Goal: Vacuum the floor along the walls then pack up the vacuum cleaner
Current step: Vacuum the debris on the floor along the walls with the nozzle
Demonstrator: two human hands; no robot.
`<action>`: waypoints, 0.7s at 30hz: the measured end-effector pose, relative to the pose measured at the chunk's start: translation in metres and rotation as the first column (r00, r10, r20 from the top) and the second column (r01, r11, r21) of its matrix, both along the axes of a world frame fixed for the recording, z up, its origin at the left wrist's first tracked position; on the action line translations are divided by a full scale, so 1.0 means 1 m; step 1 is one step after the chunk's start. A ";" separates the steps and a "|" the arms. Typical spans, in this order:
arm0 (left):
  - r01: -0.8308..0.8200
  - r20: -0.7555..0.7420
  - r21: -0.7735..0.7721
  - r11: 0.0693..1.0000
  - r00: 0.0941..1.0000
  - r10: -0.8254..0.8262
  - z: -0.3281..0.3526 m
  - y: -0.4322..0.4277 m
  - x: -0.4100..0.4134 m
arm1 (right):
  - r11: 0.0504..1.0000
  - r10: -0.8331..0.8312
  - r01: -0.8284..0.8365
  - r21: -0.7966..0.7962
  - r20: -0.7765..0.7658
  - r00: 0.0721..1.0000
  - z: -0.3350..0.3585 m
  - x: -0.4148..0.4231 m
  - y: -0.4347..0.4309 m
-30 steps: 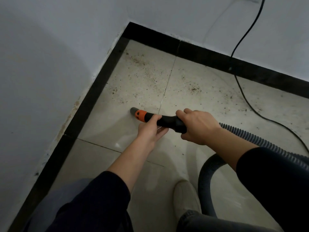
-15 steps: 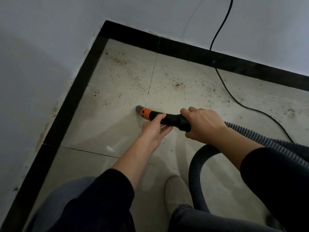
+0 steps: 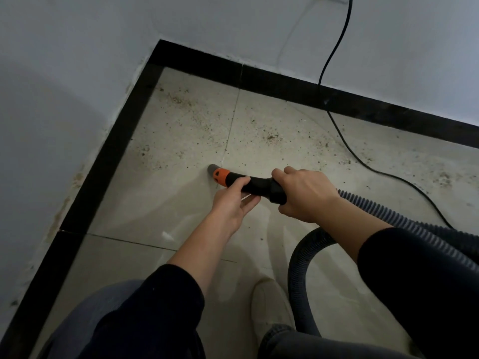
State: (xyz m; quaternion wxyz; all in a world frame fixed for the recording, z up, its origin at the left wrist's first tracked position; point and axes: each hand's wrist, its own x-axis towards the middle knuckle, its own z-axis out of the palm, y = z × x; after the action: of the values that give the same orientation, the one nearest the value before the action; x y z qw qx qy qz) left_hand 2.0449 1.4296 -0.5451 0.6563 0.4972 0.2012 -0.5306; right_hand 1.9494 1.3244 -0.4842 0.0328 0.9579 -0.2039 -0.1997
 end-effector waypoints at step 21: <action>-0.168 0.065 0.025 0.985 0.984 0.167 -0.002 0.042 0.056 | 0.991 0.112 -0.114 0.070 0.037 0.993 -0.004 0.072 0.029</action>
State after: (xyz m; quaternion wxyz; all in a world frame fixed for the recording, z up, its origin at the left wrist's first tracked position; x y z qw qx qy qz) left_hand 2.1005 1.4717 -0.5473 0.6970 0.5046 0.2296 -0.4547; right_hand 2.0213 1.3530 -0.4886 0.0063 0.9715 -0.1426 -0.1890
